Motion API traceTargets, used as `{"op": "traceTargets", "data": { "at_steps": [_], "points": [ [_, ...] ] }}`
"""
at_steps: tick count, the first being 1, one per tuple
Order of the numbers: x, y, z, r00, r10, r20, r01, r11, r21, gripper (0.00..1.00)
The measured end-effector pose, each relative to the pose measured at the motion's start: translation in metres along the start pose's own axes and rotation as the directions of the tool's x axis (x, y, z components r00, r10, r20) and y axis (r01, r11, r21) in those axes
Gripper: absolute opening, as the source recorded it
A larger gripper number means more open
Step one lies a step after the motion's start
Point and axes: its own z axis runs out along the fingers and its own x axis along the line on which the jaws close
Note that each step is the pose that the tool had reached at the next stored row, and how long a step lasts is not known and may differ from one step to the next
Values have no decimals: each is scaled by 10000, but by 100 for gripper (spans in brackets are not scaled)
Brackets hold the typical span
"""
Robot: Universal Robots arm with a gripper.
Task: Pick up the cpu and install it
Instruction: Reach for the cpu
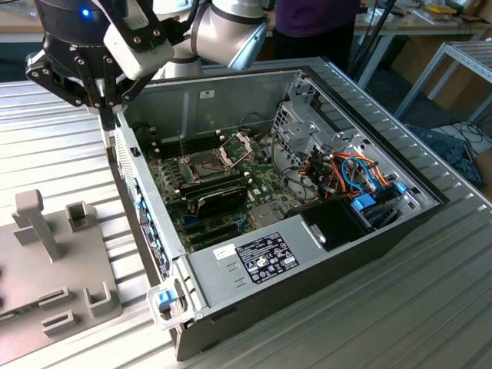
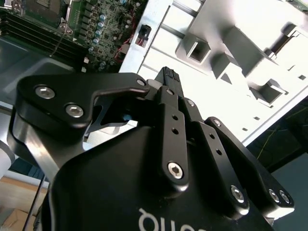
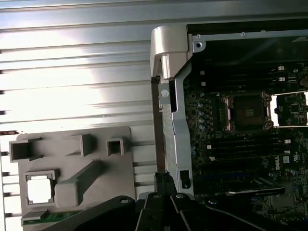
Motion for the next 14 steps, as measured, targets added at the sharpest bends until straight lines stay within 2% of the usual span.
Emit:
{"op": "traceTargets", "data": {
  "at_steps": [7, 12, 14],
  "points": [
    [104, -6, -3, 10000, 0, 0, 0, 10000, 1, 11],
    [204, -11, -5, 10000, 0, 1, 0, 10000, 0, 11],
    [265, -14, -6, 10000, 0, 1, 0, 10000, 0, 11]
  ]
}}
